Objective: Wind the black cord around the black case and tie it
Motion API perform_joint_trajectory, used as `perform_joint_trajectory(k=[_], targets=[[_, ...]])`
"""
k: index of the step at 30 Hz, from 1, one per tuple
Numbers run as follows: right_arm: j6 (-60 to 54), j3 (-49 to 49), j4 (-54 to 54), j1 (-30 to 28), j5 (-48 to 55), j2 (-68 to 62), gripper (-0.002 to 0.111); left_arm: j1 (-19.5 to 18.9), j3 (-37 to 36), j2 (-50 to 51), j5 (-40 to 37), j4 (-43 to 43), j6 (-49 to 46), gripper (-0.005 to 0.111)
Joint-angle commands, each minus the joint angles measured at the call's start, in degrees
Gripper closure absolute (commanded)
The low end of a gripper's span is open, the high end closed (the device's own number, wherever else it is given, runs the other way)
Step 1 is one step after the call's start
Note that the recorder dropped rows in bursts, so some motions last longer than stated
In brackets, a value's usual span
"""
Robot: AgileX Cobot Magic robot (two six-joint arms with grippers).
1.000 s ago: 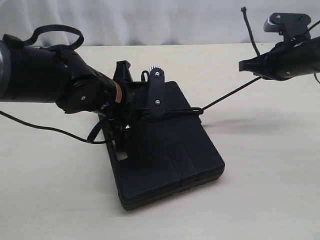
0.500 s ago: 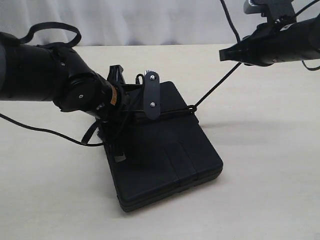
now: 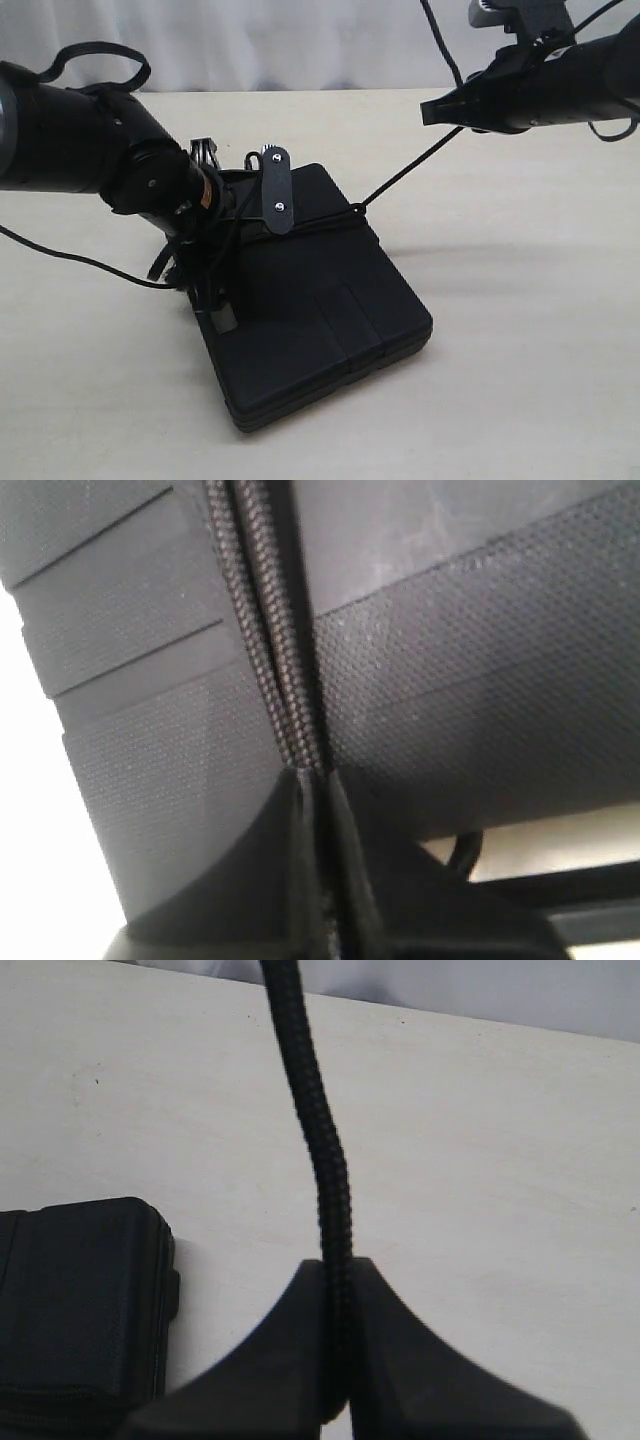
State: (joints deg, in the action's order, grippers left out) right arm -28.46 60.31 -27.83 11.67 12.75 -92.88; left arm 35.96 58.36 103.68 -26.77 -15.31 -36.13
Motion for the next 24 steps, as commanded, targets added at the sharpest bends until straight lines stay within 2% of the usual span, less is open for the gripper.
perform_joint_trajectory(k=[1, 4, 10, 24], targets=[[-0.8, 0.0, 0.1, -0.2, -4.0, -2.1, 0.104, -0.6, -0.3, 1.1, -2.5, 0.0, 0.0, 0.107], [-0.9, 0.0, 0.5, -1.1, -5.5, -5.4, 0.104, -0.6, -0.3, 1.1, -3.3, 0.0, 0.0, 0.107], [-0.6, 0.0, -0.1, -7.9, -5.7, -11.4, 0.104, -0.8, -0.3, 1.6, -4.7, -0.3, -0.2, 0.107], [-0.6, 0.0, -0.1, -8.5, -8.4, -14.5, 0.104, -1.4, -0.4, 2.9, -5.0, -0.8, -0.2, 0.107]])
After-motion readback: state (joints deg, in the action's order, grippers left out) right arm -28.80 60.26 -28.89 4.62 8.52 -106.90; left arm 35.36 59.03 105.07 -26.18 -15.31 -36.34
